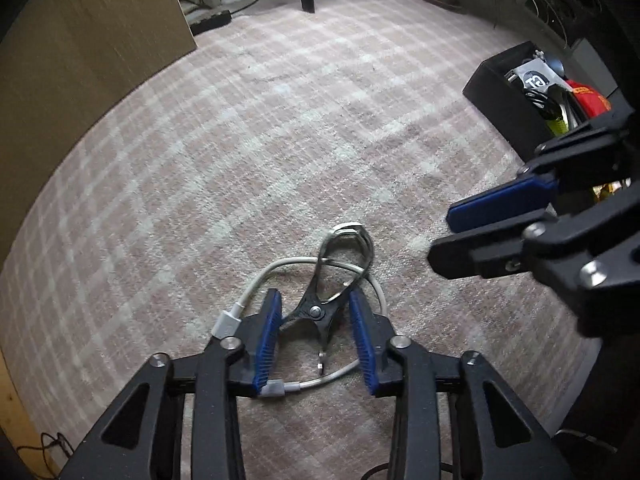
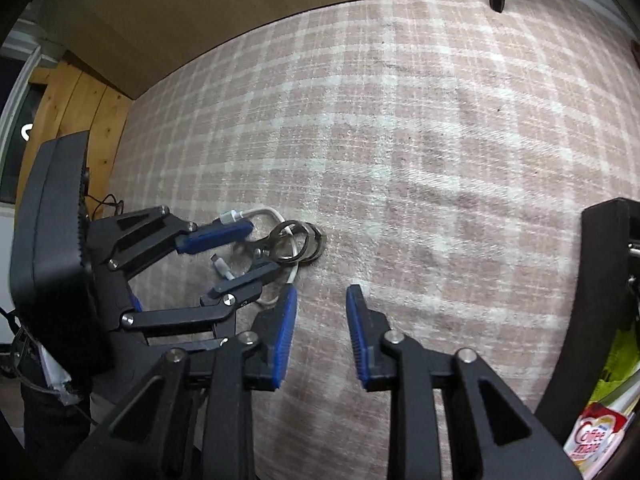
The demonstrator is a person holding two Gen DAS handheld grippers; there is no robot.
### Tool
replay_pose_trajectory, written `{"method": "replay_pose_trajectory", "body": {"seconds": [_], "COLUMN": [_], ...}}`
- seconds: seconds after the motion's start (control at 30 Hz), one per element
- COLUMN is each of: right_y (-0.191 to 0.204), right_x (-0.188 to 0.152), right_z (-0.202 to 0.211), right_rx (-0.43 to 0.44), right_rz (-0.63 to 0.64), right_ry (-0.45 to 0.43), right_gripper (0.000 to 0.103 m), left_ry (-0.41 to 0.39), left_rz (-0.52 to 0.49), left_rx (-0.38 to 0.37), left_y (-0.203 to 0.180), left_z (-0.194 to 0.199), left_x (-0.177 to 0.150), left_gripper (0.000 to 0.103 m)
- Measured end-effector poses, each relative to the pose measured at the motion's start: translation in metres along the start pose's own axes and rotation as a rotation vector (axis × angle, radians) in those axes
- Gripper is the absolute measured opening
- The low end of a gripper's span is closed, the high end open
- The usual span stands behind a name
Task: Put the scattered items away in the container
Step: 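Grasp the metal clip with the left gripper while the right gripper grasps the white cable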
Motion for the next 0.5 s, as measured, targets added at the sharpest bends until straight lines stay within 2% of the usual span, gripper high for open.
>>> {"method": "replay_pose_trajectory", "body": {"seconds": [0.13,0.5], "right_y": [0.002,0.022], "right_x": [0.002,0.013], "right_z": [-0.015,-0.046], "right_rx": [0.022,0.037], "right_rz": [-0.038,-0.057], "right_ry": [0.019,0.027], "right_gripper": [0.023,0.022], "left_ry": [0.005,0.009], "left_rz": [-0.025,0.02], "left_rx": [0.016,0.009], "left_y": [-0.003,0.004], "left_z": [-0.002,-0.002], "left_x": [-0.001,-0.003], "left_gripper": [0.026,0.023]}}
Point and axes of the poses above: each gripper's, at about its wrist camera, not at the fingertips, and z roughly against the way its jaws point, y to its left, x to its top, the point moved 5 cm from there along -z, roughly the way its jaws point, and after that the axes turned 4 degrees about -z, right-handed, at the moved point
